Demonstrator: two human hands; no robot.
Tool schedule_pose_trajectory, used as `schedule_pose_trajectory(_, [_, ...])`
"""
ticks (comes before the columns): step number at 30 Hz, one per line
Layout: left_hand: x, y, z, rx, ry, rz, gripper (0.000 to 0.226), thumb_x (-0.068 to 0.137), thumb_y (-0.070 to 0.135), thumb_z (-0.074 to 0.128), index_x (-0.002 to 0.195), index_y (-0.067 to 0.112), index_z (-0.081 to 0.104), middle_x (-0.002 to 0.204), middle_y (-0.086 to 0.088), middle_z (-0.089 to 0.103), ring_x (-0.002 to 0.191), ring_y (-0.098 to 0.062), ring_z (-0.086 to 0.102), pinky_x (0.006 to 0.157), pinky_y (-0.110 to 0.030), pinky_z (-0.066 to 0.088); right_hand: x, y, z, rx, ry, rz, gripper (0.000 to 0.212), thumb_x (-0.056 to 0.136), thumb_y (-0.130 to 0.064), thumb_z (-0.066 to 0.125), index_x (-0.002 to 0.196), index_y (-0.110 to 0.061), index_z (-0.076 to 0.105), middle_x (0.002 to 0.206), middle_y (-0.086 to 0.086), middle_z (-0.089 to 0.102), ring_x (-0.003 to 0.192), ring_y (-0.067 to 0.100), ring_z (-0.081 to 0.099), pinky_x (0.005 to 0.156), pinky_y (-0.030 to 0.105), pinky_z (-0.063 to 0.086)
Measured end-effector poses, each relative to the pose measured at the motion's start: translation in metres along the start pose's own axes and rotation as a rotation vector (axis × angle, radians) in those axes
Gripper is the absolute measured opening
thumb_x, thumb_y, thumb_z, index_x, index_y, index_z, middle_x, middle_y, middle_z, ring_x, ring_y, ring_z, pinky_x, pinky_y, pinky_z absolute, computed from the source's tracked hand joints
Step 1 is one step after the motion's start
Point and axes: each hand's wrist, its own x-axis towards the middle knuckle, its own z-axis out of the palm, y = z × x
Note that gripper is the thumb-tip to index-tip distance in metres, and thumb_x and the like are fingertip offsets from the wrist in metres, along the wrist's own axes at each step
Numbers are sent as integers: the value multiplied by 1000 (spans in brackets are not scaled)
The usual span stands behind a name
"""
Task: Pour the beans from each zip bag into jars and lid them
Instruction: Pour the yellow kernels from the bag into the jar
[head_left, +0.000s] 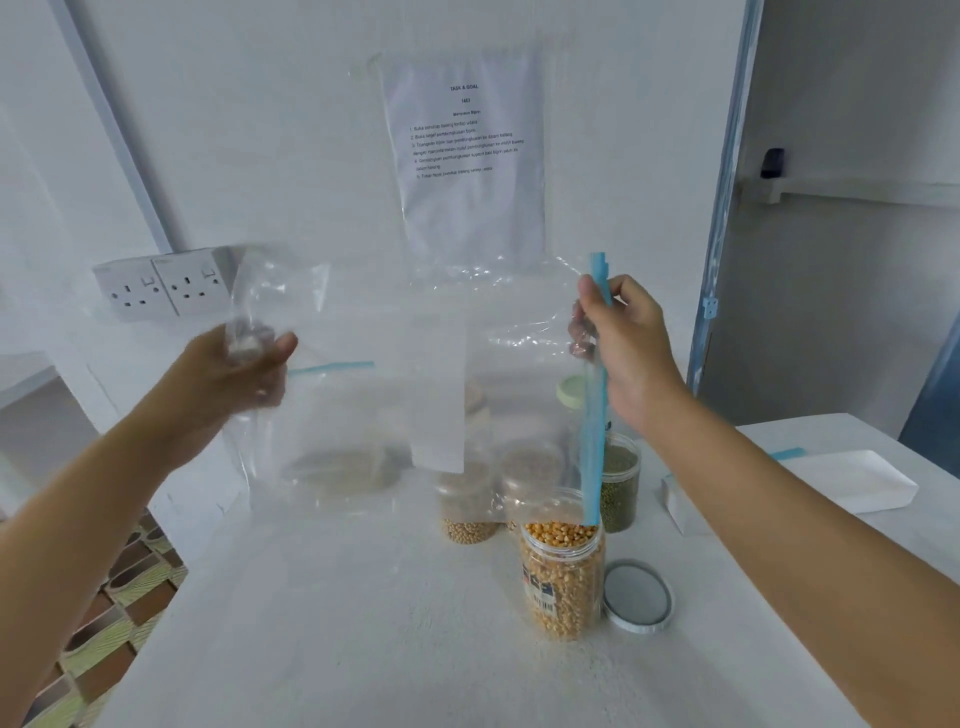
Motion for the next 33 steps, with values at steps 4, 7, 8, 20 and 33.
schedule_pose_trajectory(4, [-25,-59,-3,-174,103,-256,94,42,66,96,104,11,54,81,-8,54,64,-15,58,64,-23,57,3,7,27,-101,-77,54,26,101,-25,64,80,-15,51,69,-1,59,63,14,51,55,27,41])
schedule_pose_trajectory(7, [-43,-102,4,-167,143,-445,64,68,40,85,112,6,53,97,-22,63,68,-19,71,72,-33,63,4,18,38,-186,-190,131,25,102,-27,61,82,-13,54,76,3,62,66,17,53,56,28,43])
schedule_pose_trajectory(8, [-50,-114,8,-150,160,-498,61,72,33,83,117,6,52,102,-22,68,76,-24,74,80,-39,61,4,21,41,-239,-224,151,22,102,-25,60,85,-12,54,78,4,63,68,17,53,56,27,42])
schedule_pose_trajectory(20, [-54,-119,36,298,83,-278,79,64,79,75,123,34,50,114,0,63,108,-13,65,86,-29,50,-6,9,77,-578,-659,162,23,98,-17,67,91,4,62,82,18,68,68,22,57,52,27,47])
schedule_pose_trajectory(33, [-10,47,109,118,-67,269,25,110,29,44,96,10,55,61,-15,57,52,-25,48,58,-32,43,-24,-53,41,-591,-746,-70,20,84,-24,84,87,-6,75,82,7,75,71,12,66,74,24,50])
